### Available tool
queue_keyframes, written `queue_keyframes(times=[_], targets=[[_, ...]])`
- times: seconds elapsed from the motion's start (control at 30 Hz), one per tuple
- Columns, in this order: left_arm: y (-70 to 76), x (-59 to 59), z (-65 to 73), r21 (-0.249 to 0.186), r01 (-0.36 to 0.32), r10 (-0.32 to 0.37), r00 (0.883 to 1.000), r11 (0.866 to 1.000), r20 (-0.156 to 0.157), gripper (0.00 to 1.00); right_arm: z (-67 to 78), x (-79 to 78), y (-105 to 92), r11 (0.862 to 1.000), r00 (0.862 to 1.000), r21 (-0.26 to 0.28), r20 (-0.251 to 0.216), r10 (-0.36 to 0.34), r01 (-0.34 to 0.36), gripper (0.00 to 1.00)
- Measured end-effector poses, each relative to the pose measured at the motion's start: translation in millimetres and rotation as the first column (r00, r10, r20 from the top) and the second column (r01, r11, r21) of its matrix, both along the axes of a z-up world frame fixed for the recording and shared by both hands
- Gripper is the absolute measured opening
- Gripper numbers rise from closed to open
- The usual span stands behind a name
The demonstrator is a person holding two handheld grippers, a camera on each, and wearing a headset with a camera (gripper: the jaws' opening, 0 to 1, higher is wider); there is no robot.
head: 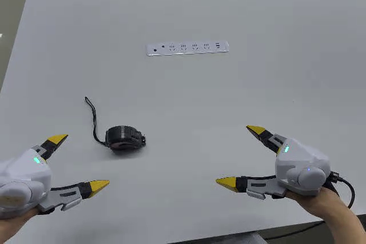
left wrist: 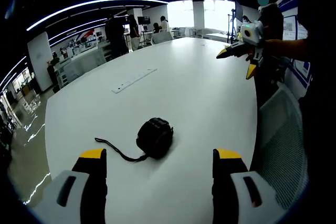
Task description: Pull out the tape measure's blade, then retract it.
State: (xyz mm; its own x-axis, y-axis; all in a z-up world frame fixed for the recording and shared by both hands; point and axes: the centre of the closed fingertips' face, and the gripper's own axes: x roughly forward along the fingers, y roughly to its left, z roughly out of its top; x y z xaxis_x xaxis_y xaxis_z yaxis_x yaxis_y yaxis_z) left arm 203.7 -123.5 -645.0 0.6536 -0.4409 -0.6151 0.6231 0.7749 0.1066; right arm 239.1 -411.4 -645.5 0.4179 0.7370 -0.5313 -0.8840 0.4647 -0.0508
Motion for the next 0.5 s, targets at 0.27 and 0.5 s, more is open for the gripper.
queue_keyframes(times=[0.27,0.5], targets=[[-0.5,13.4,-7.4,0.042,0.06,-0.059,0.998,0.997,-0.021,0.78,-5.7,6.6,8.6,0.997,0.997,-0.008,0.004,0.071,-0.071,0.84],[-4.0,26.1,-12.4,0.075,0.119,-0.116,0.992,0.99,-0.043,0.73,-11.6,16.0,17.2,0.992,0.992,-0.019,0.007,0.128,-0.128,0.8]])
